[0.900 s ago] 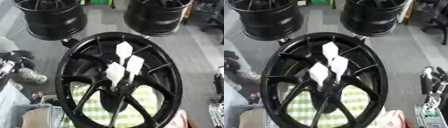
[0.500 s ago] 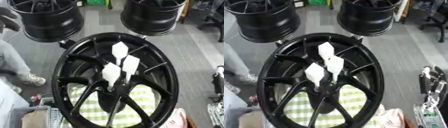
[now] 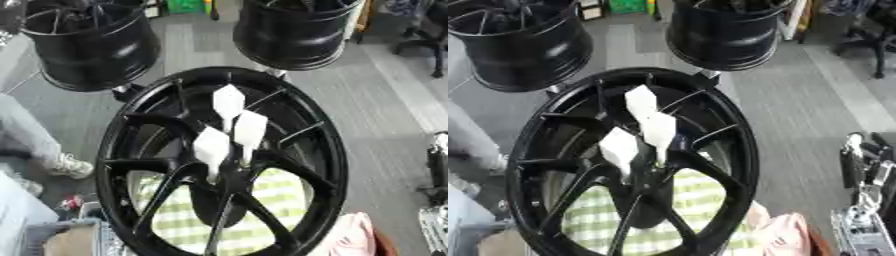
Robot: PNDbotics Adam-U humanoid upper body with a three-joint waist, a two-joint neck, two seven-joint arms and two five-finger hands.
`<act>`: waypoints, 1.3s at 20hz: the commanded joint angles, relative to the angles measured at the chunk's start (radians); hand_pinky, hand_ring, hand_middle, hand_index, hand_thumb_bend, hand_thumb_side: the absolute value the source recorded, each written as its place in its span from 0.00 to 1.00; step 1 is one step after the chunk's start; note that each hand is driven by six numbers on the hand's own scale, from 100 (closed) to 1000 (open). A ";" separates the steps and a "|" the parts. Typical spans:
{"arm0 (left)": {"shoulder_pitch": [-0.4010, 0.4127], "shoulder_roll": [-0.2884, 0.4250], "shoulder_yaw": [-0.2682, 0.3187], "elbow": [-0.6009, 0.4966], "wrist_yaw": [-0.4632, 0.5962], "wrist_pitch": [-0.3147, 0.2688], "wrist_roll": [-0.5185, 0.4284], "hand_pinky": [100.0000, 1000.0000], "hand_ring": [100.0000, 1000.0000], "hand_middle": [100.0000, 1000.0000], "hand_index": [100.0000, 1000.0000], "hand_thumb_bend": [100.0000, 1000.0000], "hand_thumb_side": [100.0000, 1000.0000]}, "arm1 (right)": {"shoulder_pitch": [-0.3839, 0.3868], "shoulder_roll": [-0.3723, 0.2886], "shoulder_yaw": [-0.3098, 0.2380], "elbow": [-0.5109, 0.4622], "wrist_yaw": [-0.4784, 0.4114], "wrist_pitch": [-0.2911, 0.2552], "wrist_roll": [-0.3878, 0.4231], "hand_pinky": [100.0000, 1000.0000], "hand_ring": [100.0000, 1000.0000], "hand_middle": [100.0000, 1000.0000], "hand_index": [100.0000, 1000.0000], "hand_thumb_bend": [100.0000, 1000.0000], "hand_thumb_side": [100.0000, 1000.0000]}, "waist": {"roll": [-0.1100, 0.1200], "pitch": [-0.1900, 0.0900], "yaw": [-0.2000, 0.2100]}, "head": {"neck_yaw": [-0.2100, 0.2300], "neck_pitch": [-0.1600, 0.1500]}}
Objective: Pull the pin out of the wheel hub.
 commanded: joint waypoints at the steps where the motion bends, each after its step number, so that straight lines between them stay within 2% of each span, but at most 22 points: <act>1: -0.079 0.037 -0.081 0.004 -0.035 -0.070 -0.067 0.70 0.67 0.71 0.81 0.00 0.19 | -0.008 -0.036 0.002 -0.010 0.007 -0.002 0.007 0.52 0.55 0.62 0.84 0.00 0.60 | 0.003 -0.013 -0.002 | 0.004 -0.003; 4: -0.161 -0.008 -0.164 0.046 -0.078 -0.121 -0.117 0.70 0.66 0.71 0.82 0.03 0.25 | -0.007 -0.042 0.002 -0.010 0.008 -0.001 0.008 0.52 0.55 0.62 0.84 0.00 0.60 | 0.009 -0.015 -0.001 | 0.002 -0.003; 8: -0.255 -0.088 -0.268 0.130 -0.139 -0.185 -0.172 0.70 0.67 0.73 0.84 0.14 0.37 | -0.004 -0.045 0.000 -0.009 0.008 -0.001 0.007 0.52 0.55 0.62 0.84 0.00 0.60 | 0.015 -0.018 0.003 | -0.005 -0.003; 9: -0.268 -0.104 -0.293 0.154 -0.154 -0.200 -0.175 0.70 0.67 0.73 0.83 0.17 0.34 | -0.003 -0.045 0.000 -0.008 0.009 -0.001 0.007 0.52 0.55 0.62 0.84 0.00 0.60 | 0.016 -0.018 0.003 | -0.006 -0.003; 10: -0.278 -0.118 -0.318 0.178 -0.169 -0.216 -0.177 0.70 0.67 0.73 0.83 0.15 0.37 | -0.003 -0.046 0.000 -0.008 0.009 -0.001 0.006 0.52 0.55 0.62 0.84 0.00 0.60 | 0.016 -0.019 0.004 | -0.007 -0.003; 17: -0.318 -0.179 -0.496 0.318 -0.279 -0.326 -0.179 0.70 0.68 0.74 0.85 0.31 0.44 | 0.000 -0.045 -0.002 -0.006 0.011 -0.002 0.005 0.52 0.55 0.62 0.84 0.00 0.60 | 0.018 -0.024 0.004 | -0.011 -0.003; 20: -0.328 -0.189 -0.581 0.350 -0.331 -0.378 -0.179 0.69 0.68 0.74 0.84 0.35 0.42 | 0.002 -0.043 -0.003 -0.005 0.011 -0.002 0.004 0.52 0.55 0.62 0.84 0.00 0.60 | 0.018 -0.026 0.006 | -0.013 -0.003; 22: -0.331 -0.192 -0.615 0.370 -0.367 -0.414 -0.179 0.69 0.68 0.74 0.84 0.38 0.42 | 0.002 -0.043 -0.004 -0.005 0.011 -0.003 0.003 0.52 0.55 0.62 0.84 0.00 0.60 | 0.018 -0.028 0.007 | -0.014 -0.003; 26: -0.322 -0.197 -0.628 0.409 -0.440 -0.487 -0.179 0.69 0.68 0.73 0.84 0.39 0.41 | 0.003 -0.043 -0.004 -0.003 0.012 -0.004 0.003 0.52 0.55 0.62 0.84 0.00 0.60 | 0.019 -0.029 0.007 | -0.014 -0.003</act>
